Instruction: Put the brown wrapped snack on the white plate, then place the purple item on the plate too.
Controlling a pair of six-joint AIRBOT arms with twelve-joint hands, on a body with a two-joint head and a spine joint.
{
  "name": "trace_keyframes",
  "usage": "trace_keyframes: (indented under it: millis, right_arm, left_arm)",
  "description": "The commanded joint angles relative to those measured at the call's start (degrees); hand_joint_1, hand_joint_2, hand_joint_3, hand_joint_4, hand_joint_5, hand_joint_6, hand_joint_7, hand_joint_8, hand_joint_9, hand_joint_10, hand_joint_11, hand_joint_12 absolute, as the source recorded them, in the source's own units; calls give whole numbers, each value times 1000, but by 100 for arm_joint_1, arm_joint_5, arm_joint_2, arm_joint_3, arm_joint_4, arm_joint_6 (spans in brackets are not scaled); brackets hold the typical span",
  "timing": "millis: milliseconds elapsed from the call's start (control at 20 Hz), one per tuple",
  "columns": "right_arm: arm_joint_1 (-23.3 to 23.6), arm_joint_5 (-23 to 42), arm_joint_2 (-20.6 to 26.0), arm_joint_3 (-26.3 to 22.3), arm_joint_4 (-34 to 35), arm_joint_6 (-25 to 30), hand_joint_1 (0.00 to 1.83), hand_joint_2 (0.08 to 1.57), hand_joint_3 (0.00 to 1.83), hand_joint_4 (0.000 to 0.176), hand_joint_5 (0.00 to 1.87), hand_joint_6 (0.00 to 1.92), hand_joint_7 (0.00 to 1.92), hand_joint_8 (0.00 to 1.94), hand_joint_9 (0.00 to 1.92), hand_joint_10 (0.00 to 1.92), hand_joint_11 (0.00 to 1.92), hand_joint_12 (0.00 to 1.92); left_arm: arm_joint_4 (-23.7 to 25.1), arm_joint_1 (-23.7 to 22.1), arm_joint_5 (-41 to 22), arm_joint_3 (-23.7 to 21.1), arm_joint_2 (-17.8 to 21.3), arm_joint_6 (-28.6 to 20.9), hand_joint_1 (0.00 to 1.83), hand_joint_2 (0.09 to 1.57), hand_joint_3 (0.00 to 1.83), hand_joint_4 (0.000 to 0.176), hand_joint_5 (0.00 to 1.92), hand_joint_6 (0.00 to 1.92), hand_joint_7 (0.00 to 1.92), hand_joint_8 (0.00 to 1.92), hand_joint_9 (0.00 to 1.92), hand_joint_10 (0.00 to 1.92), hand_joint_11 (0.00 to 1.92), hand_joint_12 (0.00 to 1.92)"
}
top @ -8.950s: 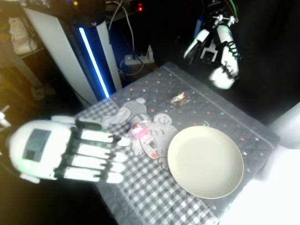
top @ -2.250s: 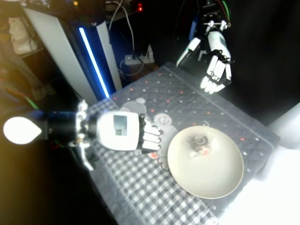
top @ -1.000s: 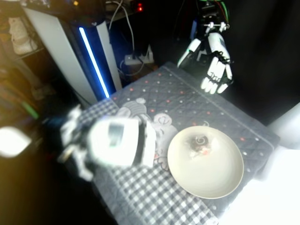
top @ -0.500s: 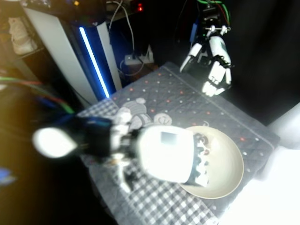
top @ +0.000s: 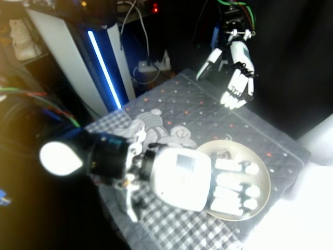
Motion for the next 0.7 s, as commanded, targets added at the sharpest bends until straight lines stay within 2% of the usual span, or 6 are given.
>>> trace_keyframes:
  millis: [0,200,300,400,500,650]
  right_arm:
    - [90,743,223,-72,355,2,551,744,0,176,0,0,9,1,60,3,0,362]
    - [83,1808,1245,-1028,1237,-236,615,781,0,174,0,0,15,1,24,4,0,360]
    - [41,2244,1783,-1525,1353,-244,630,812,7,163,0,0,0,0,0,0,0,28]
    - [-178,2695,2204,-2004,1627,-637,638,793,0,175,0,0,0,0,0,0,0,0]
    - [-925,3556,2640,-2511,2461,-1231,699,829,12,176,0,0,0,0,0,0,0,0]
    - [-2580,5208,2995,-3041,3563,-1257,778,847,16,176,18,7,0,0,0,0,0,0]
  left_arm:
    - [-197,-14,-853,-29,29,-68,798,919,3,0,615,0,638,0,571,0,144,928]
    - [-571,166,-1460,-224,213,116,778,918,0,0,625,0,647,0,608,10,126,1131]
    - [-833,428,-1990,-350,327,131,823,930,1,0,608,0,642,1,642,12,164,1113]
    - [-1112,735,-2590,-504,440,175,859,922,0,0,645,13,669,10,640,8,170,1111]
    - [-1401,1109,-3102,-649,499,221,884,932,0,0,651,5,666,4,676,17,196,1155]
    - [-1563,1441,-3765,-928,605,317,862,961,2,0,641,0,713,12,747,40,235,1251]
